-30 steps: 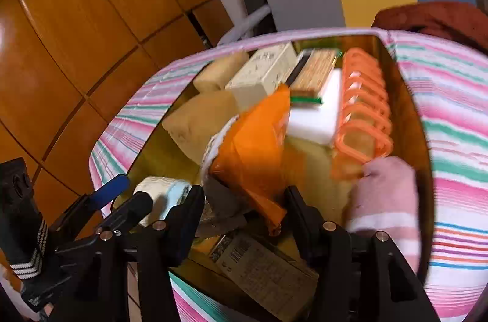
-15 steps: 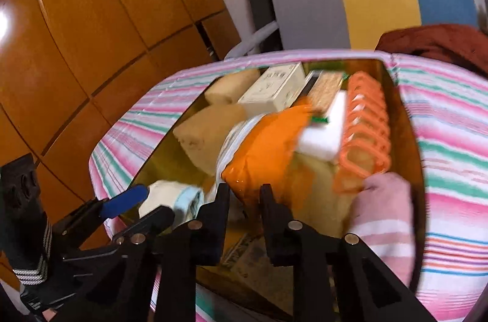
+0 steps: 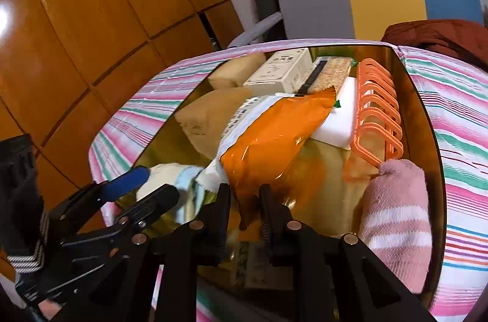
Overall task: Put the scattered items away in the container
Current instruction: 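Lower the cloth and snack bag into the tin and open both tools, then withdraw both open tools from the tin toward the pink roller and cracker packet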
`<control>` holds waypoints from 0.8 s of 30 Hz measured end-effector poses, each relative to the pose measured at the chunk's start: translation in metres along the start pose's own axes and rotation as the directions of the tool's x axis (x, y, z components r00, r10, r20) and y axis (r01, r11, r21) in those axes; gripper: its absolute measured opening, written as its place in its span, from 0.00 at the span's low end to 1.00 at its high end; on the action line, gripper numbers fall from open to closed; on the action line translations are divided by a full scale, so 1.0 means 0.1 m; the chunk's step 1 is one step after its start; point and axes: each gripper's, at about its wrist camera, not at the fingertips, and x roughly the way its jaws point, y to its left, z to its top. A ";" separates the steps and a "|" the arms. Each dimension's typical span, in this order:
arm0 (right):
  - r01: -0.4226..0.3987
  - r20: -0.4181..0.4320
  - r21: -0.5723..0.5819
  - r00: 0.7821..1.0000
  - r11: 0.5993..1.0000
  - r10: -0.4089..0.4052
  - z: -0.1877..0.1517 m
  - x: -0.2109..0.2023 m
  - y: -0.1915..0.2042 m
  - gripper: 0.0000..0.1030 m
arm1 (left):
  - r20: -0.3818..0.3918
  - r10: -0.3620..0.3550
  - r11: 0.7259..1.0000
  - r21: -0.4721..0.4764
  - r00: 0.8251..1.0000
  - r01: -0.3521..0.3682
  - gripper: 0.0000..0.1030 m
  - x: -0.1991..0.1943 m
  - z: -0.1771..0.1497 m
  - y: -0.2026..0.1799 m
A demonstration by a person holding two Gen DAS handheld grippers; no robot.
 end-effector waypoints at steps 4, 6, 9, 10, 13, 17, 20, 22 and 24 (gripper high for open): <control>-0.003 0.015 -0.011 1.000 1.000 0.004 0.00 -0.08 0.03 0.22 | 0.002 0.021 1.000 0.004 1.000 -0.021 0.60 -0.05 0.00 -0.02; -0.002 0.022 -0.011 1.000 1.000 0.002 -0.01 -0.12 0.03 0.22 | 0.007 0.030 1.000 0.005 1.000 -0.031 0.60 -0.08 0.01 -0.03; 0.000 0.033 -0.008 0.999 1.000 0.000 -0.03 -0.18 0.03 0.22 | 0.016 0.041 0.999 0.005 0.999 -0.041 0.61 -0.15 0.02 -0.06; 0.002 0.037 -0.008 0.999 1.000 -0.002 -0.03 -0.20 0.02 0.22 | 0.021 0.044 0.999 0.007 0.999 -0.044 0.62 -0.17 0.02 -0.07; 0.006 0.049 -0.005 0.999 1.000 -0.006 -0.05 -0.26 0.01 0.22 | 0.032 0.055 0.998 0.013 0.998 -0.055 0.62 -0.24 0.03 -0.10; 0.010 0.071 -0.006 0.997 1.000 -0.009 -0.07 -0.37 0.00 0.22 | 0.050 0.064 0.998 0.027 0.997 -0.065 0.62 -0.34 0.06 -0.16; 0.021 0.095 -0.008 0.995 1.000 -0.020 -0.08 -0.48 -0.02 0.25 | 0.071 0.071 0.996 0.052 0.995 -0.075 0.63 -0.44 0.08 -0.25; 0.028 0.113 -0.003 0.993 1.000 -0.027 -0.10 -0.57 -0.05 0.26 | 0.081 0.077 0.994 0.075 0.994 -0.083 0.63 -0.49 0.09 -0.33; 0.037 0.132 0.005 0.991 0.999 -0.038 -0.11 -0.67 -0.09 0.26 | 0.093 0.071 0.992 0.097 0.993 -0.080 0.63 -0.53 0.10 -0.40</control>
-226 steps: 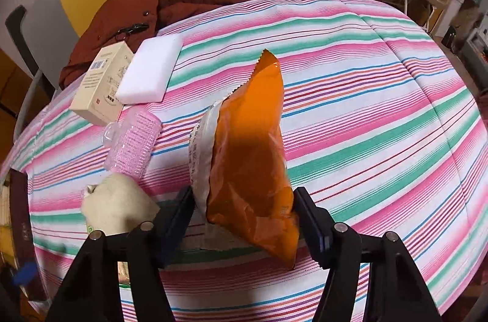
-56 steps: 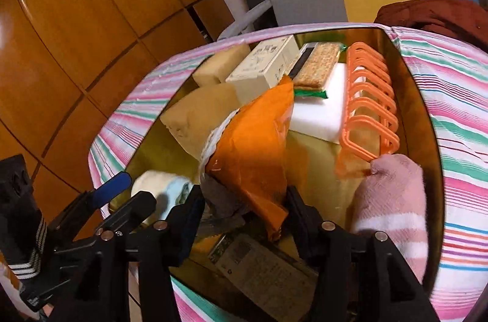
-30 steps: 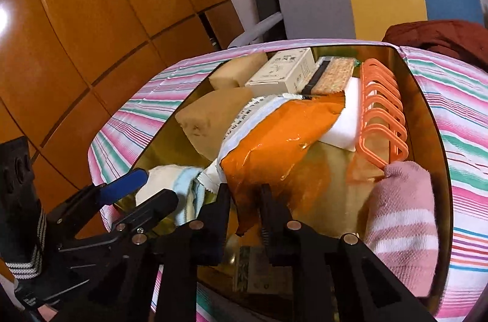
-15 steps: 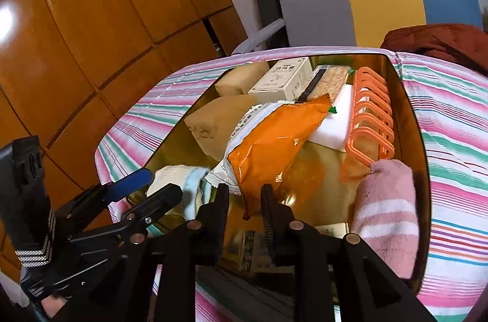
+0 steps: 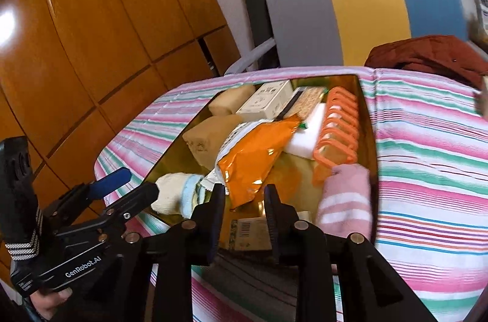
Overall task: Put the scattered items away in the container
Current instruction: 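Withdraw both open tools from the tin toward the pink roller and cracker packet, then grasp the pink plastic hair roller with the right tool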
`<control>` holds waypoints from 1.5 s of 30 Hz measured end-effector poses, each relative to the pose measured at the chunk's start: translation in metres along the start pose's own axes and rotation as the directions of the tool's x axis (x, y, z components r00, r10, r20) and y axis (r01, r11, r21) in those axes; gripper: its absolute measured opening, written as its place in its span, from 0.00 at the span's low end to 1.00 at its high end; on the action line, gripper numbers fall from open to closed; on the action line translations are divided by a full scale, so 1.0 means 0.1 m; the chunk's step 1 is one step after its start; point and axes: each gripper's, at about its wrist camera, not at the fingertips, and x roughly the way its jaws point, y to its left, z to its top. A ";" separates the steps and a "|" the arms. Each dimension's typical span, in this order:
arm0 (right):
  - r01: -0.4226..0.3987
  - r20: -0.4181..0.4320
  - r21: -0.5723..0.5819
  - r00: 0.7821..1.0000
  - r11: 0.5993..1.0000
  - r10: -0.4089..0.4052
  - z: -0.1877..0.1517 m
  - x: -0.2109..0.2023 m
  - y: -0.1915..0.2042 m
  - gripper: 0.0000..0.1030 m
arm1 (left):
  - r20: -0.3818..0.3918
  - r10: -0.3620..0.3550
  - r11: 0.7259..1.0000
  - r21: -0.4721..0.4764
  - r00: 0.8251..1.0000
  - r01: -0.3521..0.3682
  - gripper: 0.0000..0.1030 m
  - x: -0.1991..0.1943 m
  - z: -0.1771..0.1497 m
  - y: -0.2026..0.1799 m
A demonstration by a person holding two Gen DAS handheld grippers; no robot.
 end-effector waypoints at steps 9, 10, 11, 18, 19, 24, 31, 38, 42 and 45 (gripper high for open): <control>0.091 0.081 0.071 0.992 0.993 -0.097 -0.07 -0.47 -0.43 0.31 | 0.025 -0.045 0.994 0.097 0.999 0.042 0.63 -0.12 0.07 -0.38; 0.101 0.086 0.087 0.990 0.991 -0.109 -0.09 -0.51 -0.50 0.31 | 0.025 -0.051 0.993 0.108 0.998 0.048 0.63 -0.13 0.07 -0.43; 0.111 0.091 0.103 0.989 0.988 -0.121 -0.10 -0.56 -0.57 0.31 | 0.026 -0.057 0.991 0.121 0.998 0.053 0.63 -0.13 0.08 -0.49; 0.193 0.111 0.210 0.969 0.958 -0.220 -0.27 -0.89 -1.08 0.31 | 0.020 -0.095 0.978 0.191 0.995 0.090 0.63 -0.12 0.11 -0.82; 0.204 0.112 0.223 0.966 0.953 -0.233 -0.29 -0.93 -1.15 0.31 | 0.020 -0.101 0.975 0.200 0.995 0.095 0.63 -0.12 0.11 -0.86; 0.265 0.107 0.299 0.945 0.917 -0.308 -0.45 -1.16 -1.53 0.31 | 0.011 -0.144 0.957 0.255 0.990 0.136 0.63 -0.09 0.14 -1.15; 0.358 0.075 0.353 0.910 0.864 -0.408 -0.62 -1.46 -1.98 0.34 | -0.013 -0.204 0.925 0.325 0.979 0.197 0.63 0.01 0.14 -1.56; 0.429 0.064 0.346 0.876 0.834 -0.478 -0.58 -1.72 -2.27 0.36 | -0.053 -0.243 0.894 0.376 0.969 0.245 0.63 0.10 0.08 -1.89; 0.453 0.045 0.314 0.871 0.834 -0.490 -0.49 -1.81 -2.38 0.38 | -0.080 -0.262 0.882 0.385 0.962 0.273 0.63 0.19 0.02 -2.03; 0.481 0.025 0.288 0.861 0.828 -0.509 -0.42 -1.84 -2.47 0.41 | -0.105 -0.274 0.873 0.390 0.956 0.293 0.63 0.26 -0.03 -2.13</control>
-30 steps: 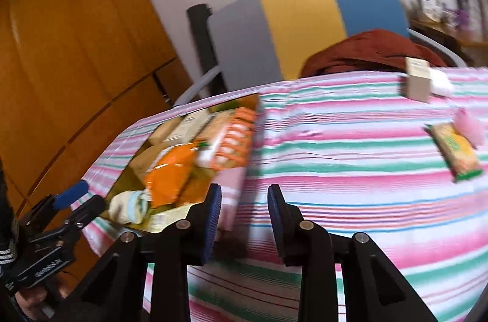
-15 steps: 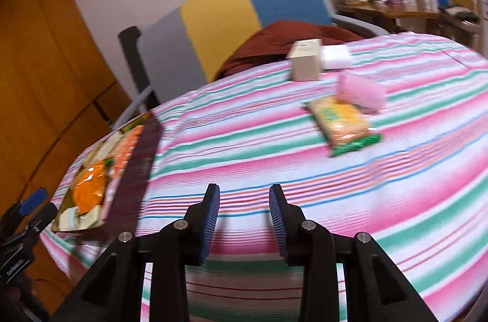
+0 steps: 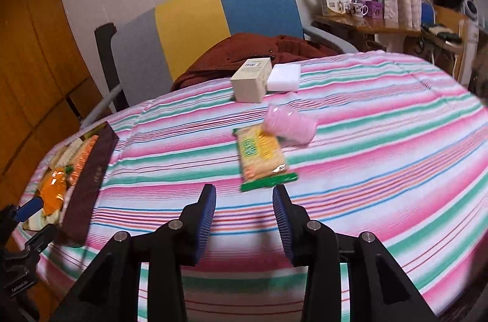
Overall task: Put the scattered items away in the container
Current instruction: 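Grasp the pink plastic hair roller with the right tool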
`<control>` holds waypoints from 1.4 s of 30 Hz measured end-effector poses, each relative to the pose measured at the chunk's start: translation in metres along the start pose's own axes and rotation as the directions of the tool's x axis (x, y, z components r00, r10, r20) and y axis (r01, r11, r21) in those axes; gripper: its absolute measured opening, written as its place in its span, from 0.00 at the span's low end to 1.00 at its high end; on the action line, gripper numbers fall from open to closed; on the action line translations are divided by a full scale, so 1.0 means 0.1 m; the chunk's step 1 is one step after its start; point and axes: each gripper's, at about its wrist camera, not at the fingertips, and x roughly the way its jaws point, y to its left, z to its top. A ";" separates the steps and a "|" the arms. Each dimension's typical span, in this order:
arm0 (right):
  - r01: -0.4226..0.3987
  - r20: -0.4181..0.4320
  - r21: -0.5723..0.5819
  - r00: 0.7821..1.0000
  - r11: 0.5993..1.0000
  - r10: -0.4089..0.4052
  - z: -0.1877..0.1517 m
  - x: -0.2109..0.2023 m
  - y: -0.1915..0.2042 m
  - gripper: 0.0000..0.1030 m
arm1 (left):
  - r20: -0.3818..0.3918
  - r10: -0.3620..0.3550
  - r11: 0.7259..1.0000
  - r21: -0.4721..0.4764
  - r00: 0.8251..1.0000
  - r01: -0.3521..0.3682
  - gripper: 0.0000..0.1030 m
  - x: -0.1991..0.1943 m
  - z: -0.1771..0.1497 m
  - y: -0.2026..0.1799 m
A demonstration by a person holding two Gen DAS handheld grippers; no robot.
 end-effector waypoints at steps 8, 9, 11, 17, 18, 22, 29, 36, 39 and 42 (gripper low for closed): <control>0.061 -0.073 -0.032 0.995 0.998 -0.063 0.22 0.07 -0.25 0.44 | -0.072 -0.058 0.998 0.026 0.996 0.060 0.63 0.32 -0.10 -0.21; 0.066 -0.088 -0.042 0.994 0.997 -0.070 0.26 0.09 -0.27 0.47 | -0.080 -0.065 0.997 0.029 0.995 0.067 0.63 0.35 -0.12 -0.24; 0.088 -0.120 -0.073 0.988 0.993 -0.097 0.35 0.12 -0.30 0.55 | -0.095 -0.080 0.996 0.035 0.992 0.084 0.63 0.39 -0.16 -0.29; 0.103 -0.221 -0.199 0.964 0.975 -0.147 0.58 0.34 -0.35 0.68 | -0.107 -0.106 0.993 0.041 0.989 0.111 0.63 0.44 -0.20 -0.37; 0.099 -0.242 -0.225 0.958 0.969 -0.154 0.62 0.40 -0.36 0.68 | -0.107 -0.108 0.993 0.040 0.988 0.113 0.63 0.45 -0.19 -0.38; 0.051 -0.322 -0.252 0.937 0.966 -0.134 0.78 0.63 -0.40 0.79 | -0.106 -0.117 0.993 0.016 0.988 0.119 0.64 0.47 -0.20 -0.37; -0.153 -0.404 0.089 0.898 0.984 0.176 0.95 1.04 -0.66 0.82 | -0.095 -0.116 0.993 -0.034 0.989 0.113 0.71 0.49 -0.23 -0.31; -0.158 -0.379 0.170 0.901 0.973 0.213 0.95 1.16 -0.74 0.82 | -0.080 -0.109 0.992 -0.076 0.991 0.103 0.76 0.51 -0.25 -0.30; -0.142 -0.391 0.170 0.899 0.975 0.199 0.95 1.23 -0.73 0.84 | -0.077 -0.106 0.992 -0.080 0.991 0.100 0.78 0.51 -0.26 -0.30; -0.125 -0.405 0.160 0.896 0.979 0.180 0.92 1.28 -0.72 0.84 | -0.073 -0.109 0.989 -0.106 0.991 0.101 0.81 0.52 -0.29 -0.27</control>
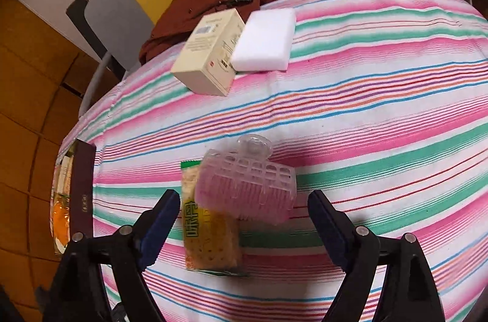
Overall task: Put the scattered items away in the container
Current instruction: 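Grasp the pink plastic hair roller with the right tool, then lift the pink roller with the right tool while the left tool approaches the WEIDAN cracker packet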
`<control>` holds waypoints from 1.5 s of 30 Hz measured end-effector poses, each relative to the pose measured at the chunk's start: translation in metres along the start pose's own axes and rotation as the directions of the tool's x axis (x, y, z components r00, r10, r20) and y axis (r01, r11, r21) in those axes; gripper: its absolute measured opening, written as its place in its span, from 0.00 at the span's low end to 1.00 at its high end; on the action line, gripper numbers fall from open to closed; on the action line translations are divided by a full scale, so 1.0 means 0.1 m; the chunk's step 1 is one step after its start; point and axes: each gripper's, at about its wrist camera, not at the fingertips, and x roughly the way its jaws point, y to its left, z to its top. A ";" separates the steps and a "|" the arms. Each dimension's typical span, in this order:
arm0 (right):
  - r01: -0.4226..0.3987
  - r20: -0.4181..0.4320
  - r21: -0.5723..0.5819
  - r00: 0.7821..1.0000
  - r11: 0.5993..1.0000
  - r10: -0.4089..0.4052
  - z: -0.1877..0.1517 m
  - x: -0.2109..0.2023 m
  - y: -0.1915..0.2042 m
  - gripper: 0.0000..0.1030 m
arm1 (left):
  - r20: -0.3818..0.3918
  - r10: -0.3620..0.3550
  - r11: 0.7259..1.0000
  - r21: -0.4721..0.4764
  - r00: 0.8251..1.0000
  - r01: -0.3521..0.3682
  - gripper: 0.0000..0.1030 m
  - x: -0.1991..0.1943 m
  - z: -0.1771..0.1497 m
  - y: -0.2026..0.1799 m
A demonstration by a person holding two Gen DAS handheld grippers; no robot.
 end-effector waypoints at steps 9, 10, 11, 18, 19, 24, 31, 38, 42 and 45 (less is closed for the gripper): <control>0.095 0.035 -0.069 0.995 0.993 -0.092 0.06 0.07 0.05 0.64 | 0.010 0.004 1.000 -0.027 1.000 -0.003 0.84 0.03 -0.02 0.03; 0.105 0.041 -0.075 0.994 0.992 -0.102 0.06 0.06 0.05 0.64 | 0.011 0.004 1.000 -0.028 1.000 -0.004 0.84 0.03 -0.02 0.03; 0.115 0.049 -0.079 0.993 0.990 -0.112 0.07 0.04 0.06 0.64 | 0.010 0.006 1.000 -0.027 1.000 -0.005 0.84 0.03 -0.03 0.03; 0.352 0.074 -0.085 0.935 0.932 -0.346 0.10 -0.02 -0.02 0.64 | -0.063 -0.038 0.999 -0.011 0.997 0.038 0.83 0.07 0.13 -0.06; 0.398 0.073 -0.100 0.917 0.912 -0.392 0.09 0.01 -0.01 0.64 | -0.073 -0.062 0.998 -0.008 0.995 0.061 0.83 0.09 0.16 -0.10; 0.453 0.061 -0.143 0.891 0.880 -0.449 0.07 0.04 -0.02 0.64 | -0.109 -0.149 0.988 0.019 0.983 0.152 0.83 0.25 0.46 -0.38; 0.461 0.014 -0.098 0.887 0.882 -0.462 0.09 0.07 -0.17 0.63 | -0.217 -0.319 0.944 0.010 0.922 0.329 0.83 0.58 1.04 -0.61; 0.457 0.022 -0.125 0.888 0.880 -0.459 0.08 0.04 -0.15 0.63 | -0.299 -0.412 0.905 -0.242 0.861 0.349 0.82 1.05 1.45 -0.59; 0.464 0.018 -0.118 0.885 0.878 -0.465 0.09 0.02 -0.16 0.62 | -0.304 -0.410 0.898 -0.299 0.860 0.323 0.81 1.22 1.58 -0.66; 0.467 0.013 -0.114 0.883 0.877 -0.469 0.08 -0.01 -0.18 0.62 | -0.320 -0.396 0.896 -0.340 0.861 0.286 0.80 1.37 1.65 -0.70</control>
